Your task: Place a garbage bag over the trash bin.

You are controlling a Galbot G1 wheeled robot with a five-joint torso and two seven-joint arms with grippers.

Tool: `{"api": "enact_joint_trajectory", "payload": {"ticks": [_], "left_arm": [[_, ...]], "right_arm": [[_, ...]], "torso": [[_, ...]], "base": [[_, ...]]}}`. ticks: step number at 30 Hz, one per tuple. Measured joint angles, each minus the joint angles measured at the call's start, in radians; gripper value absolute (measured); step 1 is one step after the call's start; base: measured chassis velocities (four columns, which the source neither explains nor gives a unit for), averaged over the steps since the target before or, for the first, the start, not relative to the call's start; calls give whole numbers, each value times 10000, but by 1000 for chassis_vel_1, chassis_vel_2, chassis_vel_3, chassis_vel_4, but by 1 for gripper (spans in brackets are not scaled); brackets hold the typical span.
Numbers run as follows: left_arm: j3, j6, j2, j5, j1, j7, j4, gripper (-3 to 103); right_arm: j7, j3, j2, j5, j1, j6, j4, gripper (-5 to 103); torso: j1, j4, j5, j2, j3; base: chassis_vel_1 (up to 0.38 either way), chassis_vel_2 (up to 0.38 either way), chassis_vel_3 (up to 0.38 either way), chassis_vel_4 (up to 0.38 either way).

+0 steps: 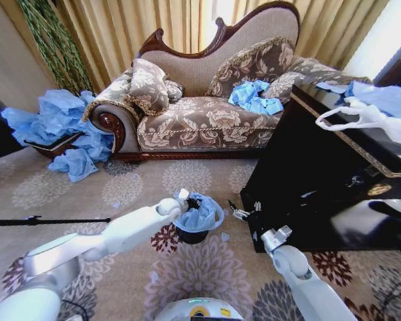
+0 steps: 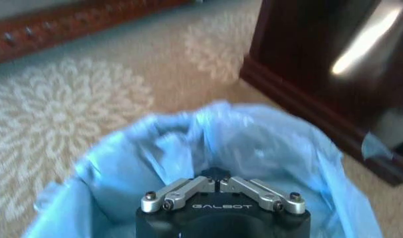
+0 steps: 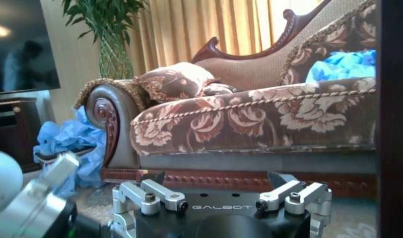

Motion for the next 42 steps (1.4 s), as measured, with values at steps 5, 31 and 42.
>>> {"api": "enact_joint_trajectory", "payload": {"ticks": [5, 31, 42], "left_arm": [[75, 799, 76, -366, 209, -244, -230, 0], [-314, 1687, -1076, -2521, -148, -1822, 1258, 0], [-326, 1455, -2057, -1935, 154, -1655, 3262, 0]], "right_arm": [[0, 145, -92, 91, -89, 16, -62, 100], [97, 197, -172, 303, -287, -5, -27, 100], [145, 295, -231, 402, -431, -4, -72, 100]], "torso": [[-1, 3, -1, 0, 0], [-1, 2, -1, 0, 0], [0, 1, -1, 0, 0]], "base": [[0, 0, 0, 0], [0, 0, 0, 0], [0, 0, 0, 0]]}}
